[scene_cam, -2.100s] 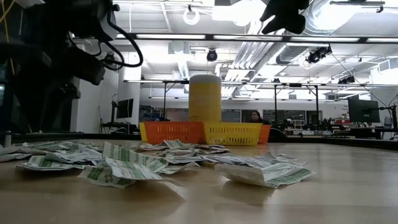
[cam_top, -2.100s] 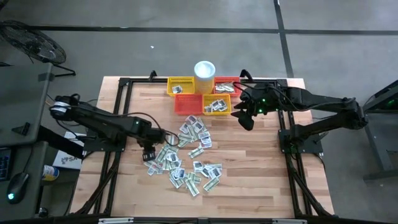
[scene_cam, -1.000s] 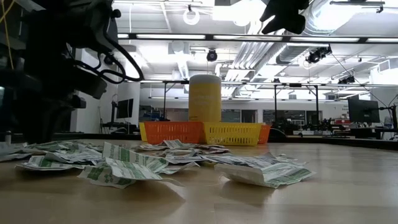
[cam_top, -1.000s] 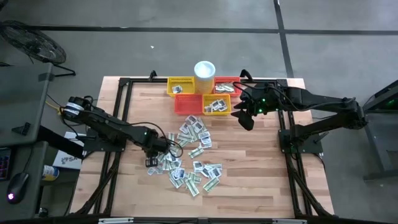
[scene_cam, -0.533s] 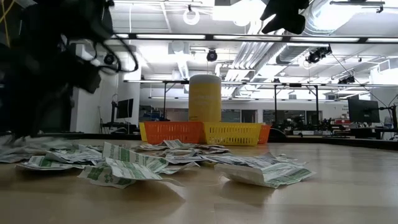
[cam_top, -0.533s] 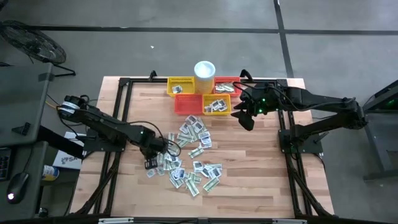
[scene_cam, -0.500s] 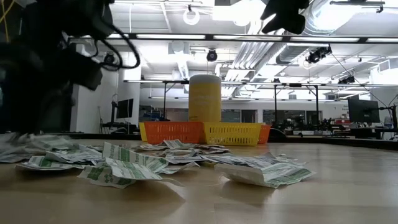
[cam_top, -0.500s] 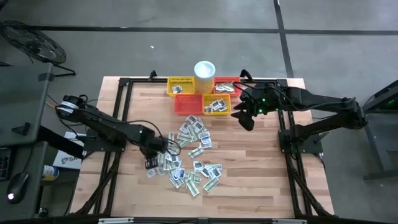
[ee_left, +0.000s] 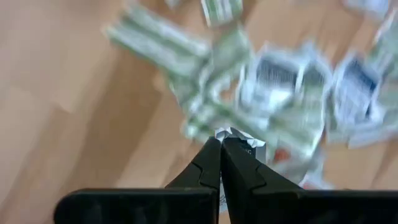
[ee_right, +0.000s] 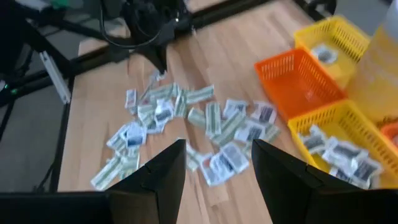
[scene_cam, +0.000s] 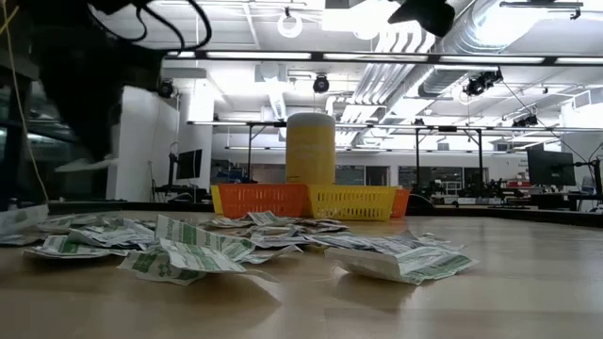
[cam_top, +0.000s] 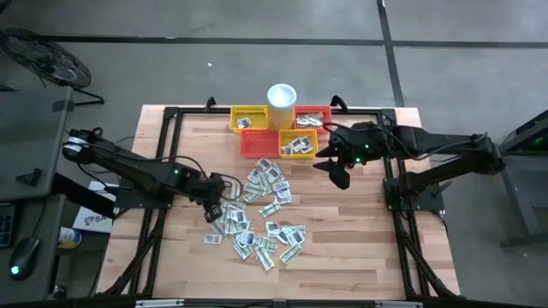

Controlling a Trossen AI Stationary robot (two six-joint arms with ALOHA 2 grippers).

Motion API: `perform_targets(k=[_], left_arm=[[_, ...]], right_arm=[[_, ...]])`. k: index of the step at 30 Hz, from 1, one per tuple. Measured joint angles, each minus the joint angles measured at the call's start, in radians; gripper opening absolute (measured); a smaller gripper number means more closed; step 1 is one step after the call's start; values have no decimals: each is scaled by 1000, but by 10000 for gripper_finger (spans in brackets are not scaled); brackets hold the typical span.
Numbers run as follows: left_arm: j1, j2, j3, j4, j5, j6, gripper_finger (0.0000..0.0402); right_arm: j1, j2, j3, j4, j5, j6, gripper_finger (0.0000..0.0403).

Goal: Pick & Place First Aid Supplies
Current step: Put the black towelette pack into the bottom yellow basket

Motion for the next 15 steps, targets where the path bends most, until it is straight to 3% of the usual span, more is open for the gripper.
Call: perform_targets(k=[7, 15], left_arm=[[0, -75, 0, 127, -247, -112, 0], [0, -107, 4, 554, -578, -21, 0]], right_arm=[[51, 7, 0, 90, 155, 12, 177], [104, 124, 0, 261, 244, 19, 177]])
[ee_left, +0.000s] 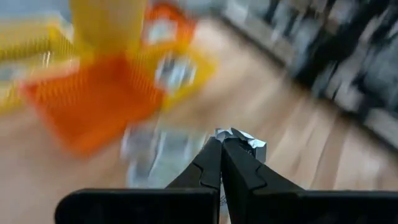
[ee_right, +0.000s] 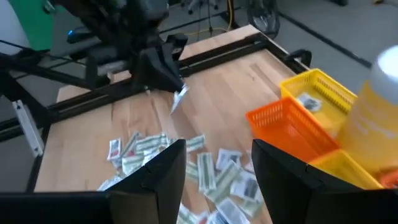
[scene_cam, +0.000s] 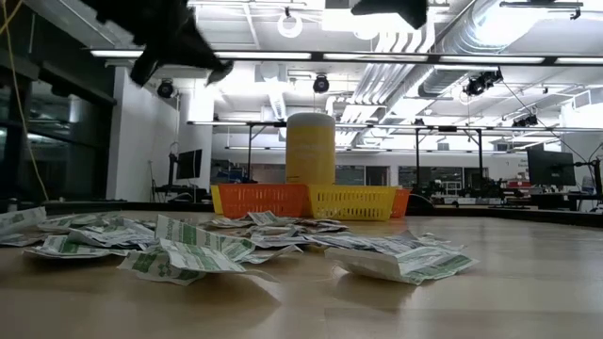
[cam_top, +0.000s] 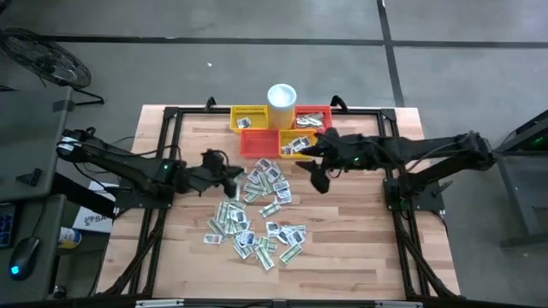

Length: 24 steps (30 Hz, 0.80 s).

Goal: Pick & Place First Aid Supplies
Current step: Put the black towelette pack into the bottom yellow basket

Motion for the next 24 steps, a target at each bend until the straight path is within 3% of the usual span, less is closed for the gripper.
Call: perform_targets(k=[4, 10, 24], left_arm=[[1, 0, 0, 220, -109, 124, 0], [21, 0, 0, 403, -133, 267, 0], [53, 1, 0, 447, -103, 299, 0]], right_arm=[[20, 80, 0, 142, 50, -19, 177], [24, 195, 0, 364, 55, -49, 177], [2, 381, 0, 685, 49, -129, 177]])
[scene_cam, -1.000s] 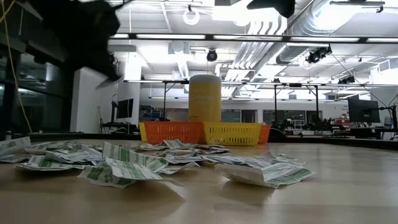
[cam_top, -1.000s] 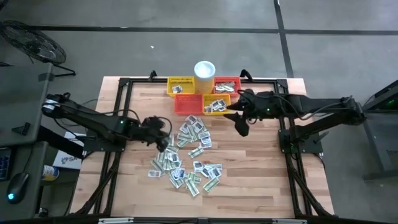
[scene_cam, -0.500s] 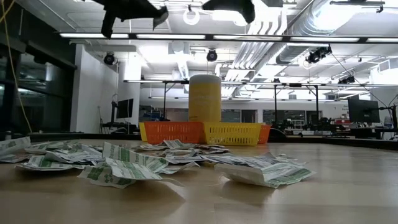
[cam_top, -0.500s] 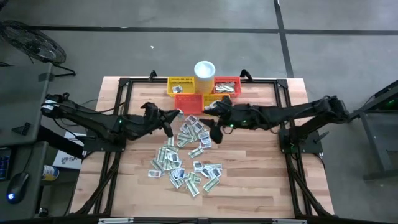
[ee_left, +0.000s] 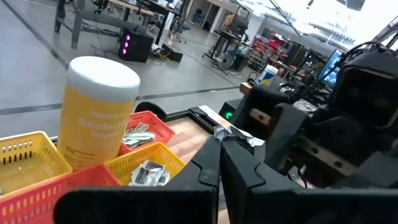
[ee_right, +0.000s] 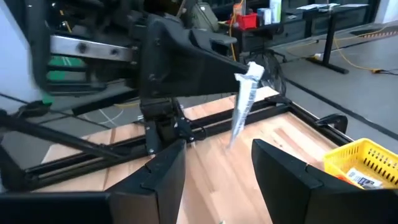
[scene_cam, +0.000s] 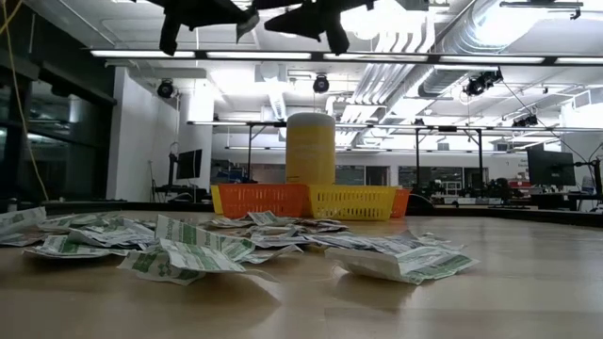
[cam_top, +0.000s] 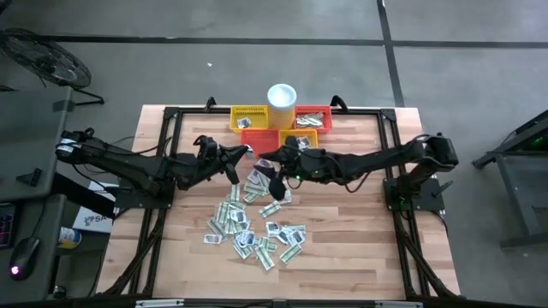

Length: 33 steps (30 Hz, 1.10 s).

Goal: Pick & Place First Aid Supplies
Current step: Put the black towelette pack into the bottom yellow basket

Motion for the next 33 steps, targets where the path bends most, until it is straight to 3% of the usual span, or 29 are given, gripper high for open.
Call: perform_targets(k=[9, 24, 33], left_arm=[[0, 0, 0, 0, 0, 0, 0], [0, 0, -1, 0, 2, 0, 0], [0, 0, -1, -8, 7, 0, 11]], right_arm=[[-65, 25, 0, 40, -37, 62, 164], [-95, 32, 0, 40, -132, 85, 12], [-97, 32, 0, 37, -135, 111, 2]])
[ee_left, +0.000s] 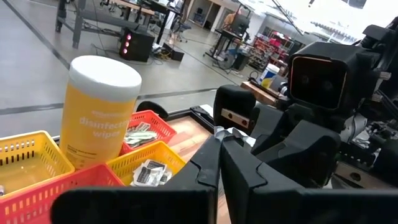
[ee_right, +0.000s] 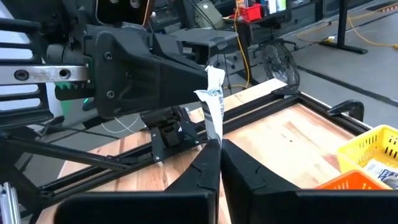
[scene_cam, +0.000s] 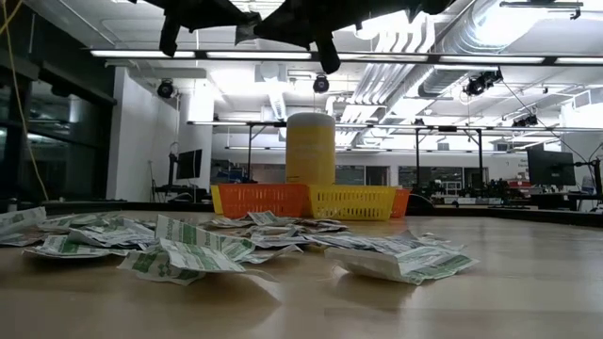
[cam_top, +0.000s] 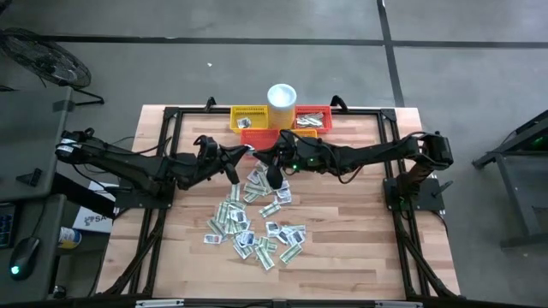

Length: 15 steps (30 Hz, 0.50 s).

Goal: Pick & Place First Aid Supplies
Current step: Put the black towelette pack into the bottom yellow basket

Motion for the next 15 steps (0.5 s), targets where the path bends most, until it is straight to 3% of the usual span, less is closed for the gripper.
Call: perform_targets(k=[8, 15], left_arm=[[0, -25, -1, -23, 8, 50, 115], [-2, -140, -1, -206, -64, 29, 151]], right_arm=[[-14, -31, 0, -104, 45, 21, 1], [-101, -158, 0, -494, 38, 92, 0]])
